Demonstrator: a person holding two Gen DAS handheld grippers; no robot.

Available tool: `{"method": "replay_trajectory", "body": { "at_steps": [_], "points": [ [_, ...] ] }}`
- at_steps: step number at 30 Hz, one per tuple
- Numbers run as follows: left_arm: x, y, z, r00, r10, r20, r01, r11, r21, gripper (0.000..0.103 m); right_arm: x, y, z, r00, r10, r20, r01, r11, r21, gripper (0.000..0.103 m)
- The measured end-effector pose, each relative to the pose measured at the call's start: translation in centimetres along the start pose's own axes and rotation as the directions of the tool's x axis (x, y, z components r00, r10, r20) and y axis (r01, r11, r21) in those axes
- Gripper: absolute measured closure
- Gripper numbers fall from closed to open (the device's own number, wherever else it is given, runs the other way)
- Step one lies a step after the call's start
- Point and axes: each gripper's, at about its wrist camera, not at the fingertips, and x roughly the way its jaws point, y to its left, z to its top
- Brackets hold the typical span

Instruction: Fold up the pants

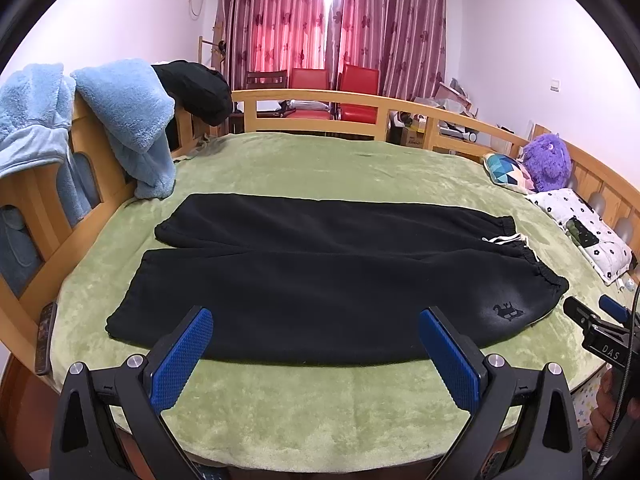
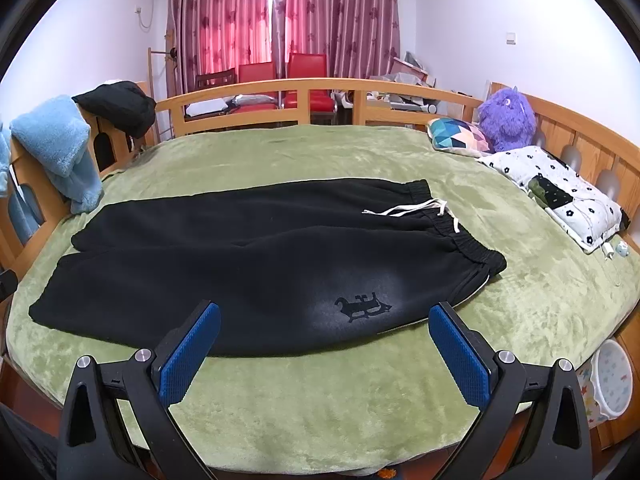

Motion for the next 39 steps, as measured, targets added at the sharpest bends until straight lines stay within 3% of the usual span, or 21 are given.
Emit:
{"method": "replay_trajectory", "body": {
  "at_steps": [39],
  "points": [
    [0.02,0.28,-0.31,1.000,-0.019,-0.001,0.019,1.000,-0.022,0.000,0.06,-0.42,0.10,1.000,-0.013,0.011,0.013,1.000,0.017,0.001]
  ]
}}
